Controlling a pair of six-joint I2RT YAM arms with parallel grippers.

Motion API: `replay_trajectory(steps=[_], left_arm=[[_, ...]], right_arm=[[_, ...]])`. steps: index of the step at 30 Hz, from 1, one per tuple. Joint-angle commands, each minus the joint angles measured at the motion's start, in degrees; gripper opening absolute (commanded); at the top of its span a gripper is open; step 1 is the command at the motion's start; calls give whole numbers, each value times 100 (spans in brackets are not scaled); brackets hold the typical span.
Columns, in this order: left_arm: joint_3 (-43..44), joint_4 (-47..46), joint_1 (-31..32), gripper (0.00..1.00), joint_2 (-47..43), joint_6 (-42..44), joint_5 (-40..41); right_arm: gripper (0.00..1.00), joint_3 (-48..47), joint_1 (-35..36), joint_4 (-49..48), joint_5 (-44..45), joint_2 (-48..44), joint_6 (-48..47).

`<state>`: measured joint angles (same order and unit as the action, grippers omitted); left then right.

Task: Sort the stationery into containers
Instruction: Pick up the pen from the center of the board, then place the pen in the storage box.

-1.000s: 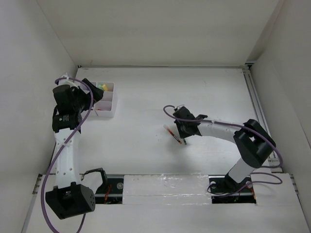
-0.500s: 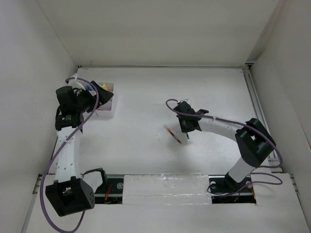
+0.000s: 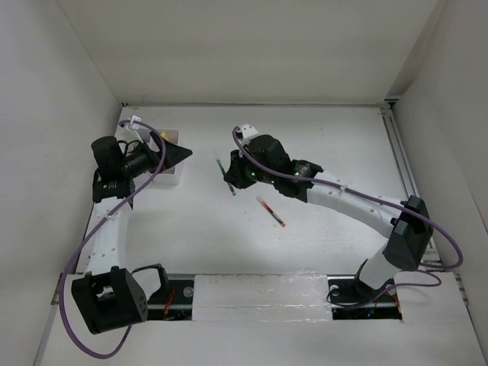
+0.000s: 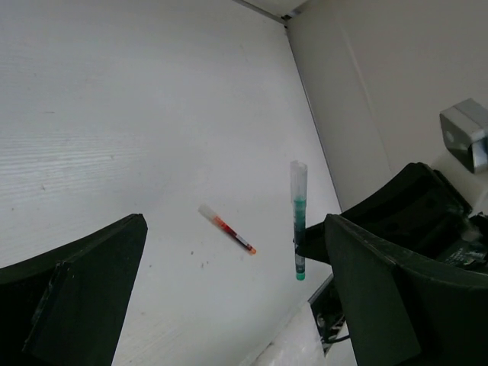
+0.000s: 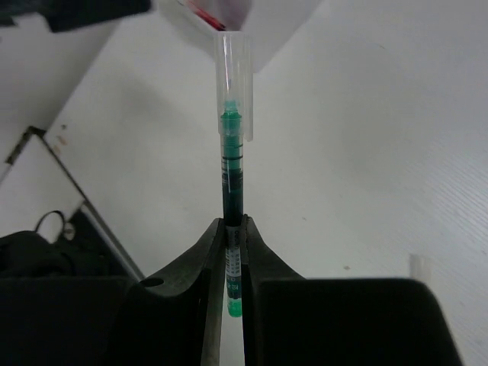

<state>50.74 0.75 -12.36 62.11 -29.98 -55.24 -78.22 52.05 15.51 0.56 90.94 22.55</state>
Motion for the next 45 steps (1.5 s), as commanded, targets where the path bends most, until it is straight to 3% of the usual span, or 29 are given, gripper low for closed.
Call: replay_trajectory(steps=[1, 13, 16, 17, 18, 19, 24, 25, 29, 30, 32, 33, 34, 36, 39, 40, 45], left_arm=[[-108, -585, -3, 99, -14, -210, -549], [-284, -1139, -3, 95, 38, -588, -1050], [-284, -1244, -3, 82, 38, -640, -1050], [-284, -1244, -3, 76, 38, -641, -1050], [-284, -1244, -3, 62, 38, -641, -1050], [-284, -1244, -3, 58, 38, -641, -1050], [-284, -1244, -3, 57, 38, -641, -1050], [-284, -1244, -3, 52, 38, -641, -1050], [-284, -1314, -3, 29, 38, -641, -1103], [-284, -1315, -3, 17, 38, -641, -1103], [-284, -1315, -3, 2, 38, -694, -1103], [-284, -1315, -3, 0, 91, -694, -1103], [-284, -1315, -3, 0, 91, -694, -1103], [-231, -1026, -3, 0, 91, -510, -902], [163, -60, -3, 0, 91, 24, 107], [251, 142, -3, 0, 91, 88, 937], [656, 733, -90, 0, 91, -183, 3236]], right_arm=[[0, -668, 182, -549, -627, 240, 162], [0, -1565, 297, -663, -1014, 908, 329], [0, -1627, 297, -802, -1180, 961, 382], [0, -1627, 297, -856, -1285, 961, 382], [0, -1627, 349, -856, -1338, 961, 452], [0, -1627, 349, -935, -1391, 1013, 452], [0, -1794, 411, -988, -1559, 1136, 505], [0, -1794, 411, -988, -1559, 1137, 505], [0, -1846, 411, -1102, -1664, 1207, 558], [0, -1899, 411, -1103, -1664, 1268, 558], [0, -1899, 411, -1103, -1595, 1269, 610], [0, -1899, 411, -1103, -1524, 1269, 611], [6, -1899, 411, -1155, -1393, 1269, 611], [58, -1742, 411, -1155, -1226, 1199, 611], [90, -1357, 411, -1155, -769, 1015, 550], [93, -1215, 411, -1086, -594, 822, 480], [94, -108, 201, -997, 285, 75, 426]])
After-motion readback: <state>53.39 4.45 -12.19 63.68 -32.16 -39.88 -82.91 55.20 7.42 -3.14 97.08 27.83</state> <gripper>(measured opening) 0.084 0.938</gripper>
